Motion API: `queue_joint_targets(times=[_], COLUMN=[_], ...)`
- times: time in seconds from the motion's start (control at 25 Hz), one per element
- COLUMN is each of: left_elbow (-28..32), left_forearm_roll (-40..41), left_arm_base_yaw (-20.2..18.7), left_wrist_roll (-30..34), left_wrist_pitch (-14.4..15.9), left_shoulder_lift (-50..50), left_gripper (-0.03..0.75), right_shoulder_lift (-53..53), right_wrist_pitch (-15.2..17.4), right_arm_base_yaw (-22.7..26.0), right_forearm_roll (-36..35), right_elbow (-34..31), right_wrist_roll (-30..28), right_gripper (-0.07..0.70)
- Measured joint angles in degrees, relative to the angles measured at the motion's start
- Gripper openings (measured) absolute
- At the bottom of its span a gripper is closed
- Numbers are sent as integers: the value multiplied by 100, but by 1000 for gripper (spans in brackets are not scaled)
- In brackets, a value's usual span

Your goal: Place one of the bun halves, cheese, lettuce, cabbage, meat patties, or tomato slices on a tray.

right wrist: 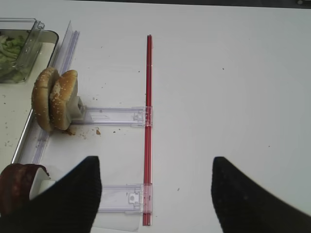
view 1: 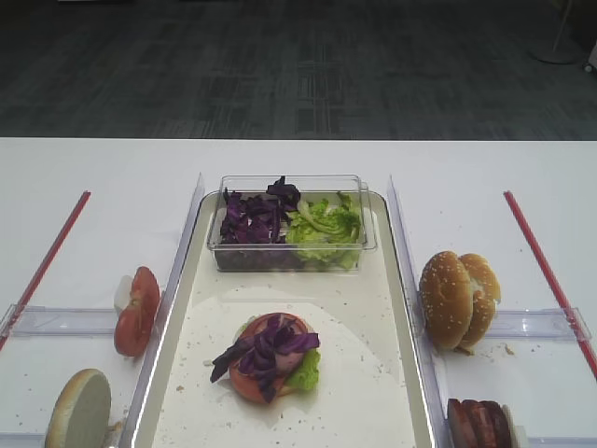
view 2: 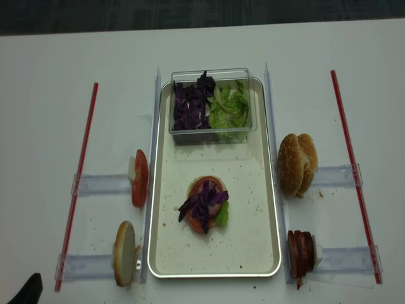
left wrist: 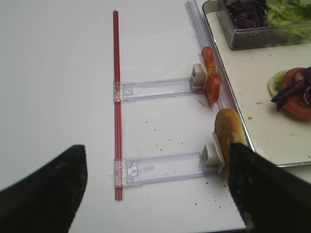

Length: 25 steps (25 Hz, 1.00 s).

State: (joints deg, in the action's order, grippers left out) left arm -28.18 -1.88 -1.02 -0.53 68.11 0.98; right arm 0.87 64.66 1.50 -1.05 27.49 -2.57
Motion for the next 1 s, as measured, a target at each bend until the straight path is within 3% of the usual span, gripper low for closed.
queue_joint_targets(times=[1.0], left_elbow=[0], left_forearm_roll=[0], left_arm_base_yaw=[0], left_wrist_roll=[0], left_wrist_pitch=[0], left_shoulder_lift=[0], left_gripper=[545], right_shoulder_lift=[0], right_wrist_pitch=[0], right_arm_base_yaw=[0], right_forearm_roll=[0], right_elbow=[0], right_wrist_roll=[0], right_gripper=[508])
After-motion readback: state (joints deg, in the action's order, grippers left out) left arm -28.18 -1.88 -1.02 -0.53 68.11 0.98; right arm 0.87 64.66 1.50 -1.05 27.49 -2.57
